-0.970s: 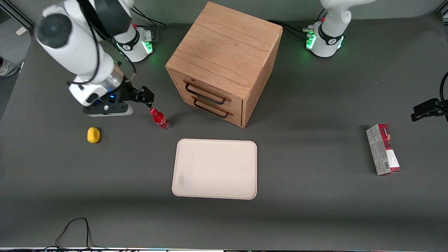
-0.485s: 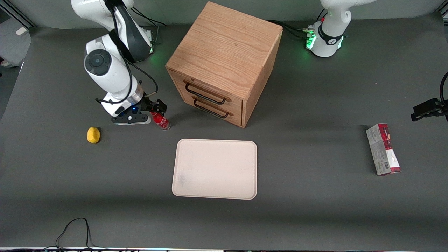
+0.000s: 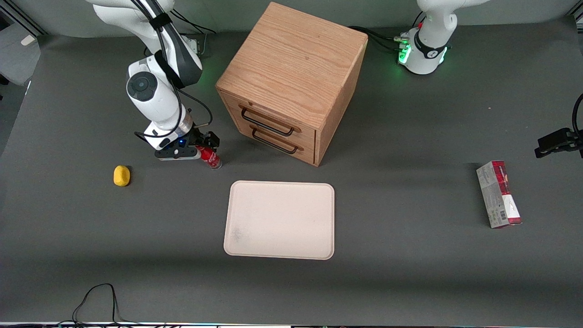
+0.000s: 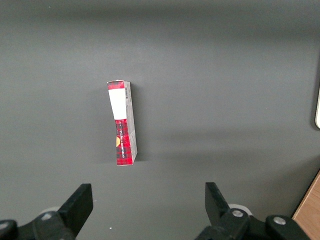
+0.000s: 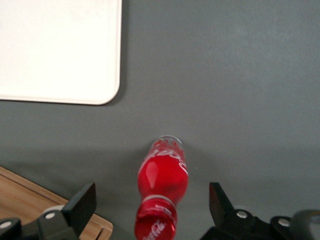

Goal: Place coke bottle on tray
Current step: 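Close the right gripper around the bottle's body, then lift the bottle and carry it with the right gripper over the tray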

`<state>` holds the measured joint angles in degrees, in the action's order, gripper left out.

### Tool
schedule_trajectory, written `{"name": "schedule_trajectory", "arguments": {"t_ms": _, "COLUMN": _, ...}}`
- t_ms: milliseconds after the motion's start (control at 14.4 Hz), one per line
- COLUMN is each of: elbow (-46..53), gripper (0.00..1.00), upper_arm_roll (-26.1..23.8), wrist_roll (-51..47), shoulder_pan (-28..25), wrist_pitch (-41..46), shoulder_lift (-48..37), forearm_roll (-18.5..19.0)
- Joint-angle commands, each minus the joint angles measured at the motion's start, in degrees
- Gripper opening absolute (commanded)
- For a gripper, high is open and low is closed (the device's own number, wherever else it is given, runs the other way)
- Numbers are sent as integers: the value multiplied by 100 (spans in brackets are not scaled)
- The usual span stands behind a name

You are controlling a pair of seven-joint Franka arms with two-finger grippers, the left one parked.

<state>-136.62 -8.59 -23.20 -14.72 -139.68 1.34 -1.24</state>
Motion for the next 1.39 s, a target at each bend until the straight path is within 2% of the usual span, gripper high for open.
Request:
{"name": "schedule_trajectory", "arguments": {"t_ms": 0, "elbow": -295, "gripper": 100, "upper_arm_roll": 50, "wrist_roll": 17, "shoulder_pan": -39, "wrist_pitch": -112, "shoulder_lift": -196, "forearm_roll": 19}}
{"name": "schedule_trajectory", "arguments": {"t_ms": 139, "elbow": -287, "gripper": 98, "upper_arm_roll": 50, "wrist_roll": 17, "shoulder_pan": -31, "wrist_pitch": -112, "shoulder_lift": -196, "forearm_roll": 19}}
{"name": "schedule_trajectory", "arguments": {"t_ms": 208, "elbow": -287, "gripper": 89, "upper_arm_roll": 50, "wrist_roll": 9, "shoulder_pan": -31, "wrist_pitch": -112, "shoulder_lift": -196, "forearm_roll": 19}}
{"name": "schedule_trajectory", "arguments": {"t_ms": 277, "elbow": -287, "gripper": 70, "upper_arm_roll": 41, "wrist_roll": 9, "shoulder_pan": -31, "wrist_pitch": -112, "shoulder_lift": -196, "forearm_roll": 19}}
{"name": "schedule_trajectory", "arguments": {"t_ms": 347, "elbow": -278, "gripper": 41, "upper_arm_roll": 59, "wrist_roll": -9, "shoulder_pan": -22, "wrist_pitch": -103, "shoulder_lift": -196, "forearm_roll": 19}}
{"name": "schedule_trajectory", "arguments": {"t_ms": 416, "elbow": -260, "gripper": 18, "upper_arm_roll": 76, "wrist_roll": -9, "shoulder_pan": -22, "wrist_pitch": -86, "shoulder_lift": -196, "forearm_roll": 19}}
{"name": "schedule_trajectory", "arguments": {"t_ms": 485, "elbow": -234, "gripper": 0, "upper_arm_roll": 94, "wrist_roll": -18, "shoulder_pan": -13, "wrist_pitch": -77, "shoulder_lift": -196, "forearm_roll": 19}}
{"name": "schedule_trajectory", "arguments": {"t_ms": 970, "elbow": 46, "gripper": 0, "upper_arm_roll": 94, "wrist_roll": -53, "shoulder_pan": 13, "wrist_pitch": 45, "shoulder_lift": -257, "forearm_roll": -25}}
{"name": "schedule_trajectory", "arguments": {"t_ms": 1317, "elbow": 2020, "gripper": 0, "upper_arm_roll": 103, "wrist_roll": 87, "shoulder_pan": 267, "wrist_pitch": 2362, "shoulder_lift": -214, "forearm_roll": 45}}
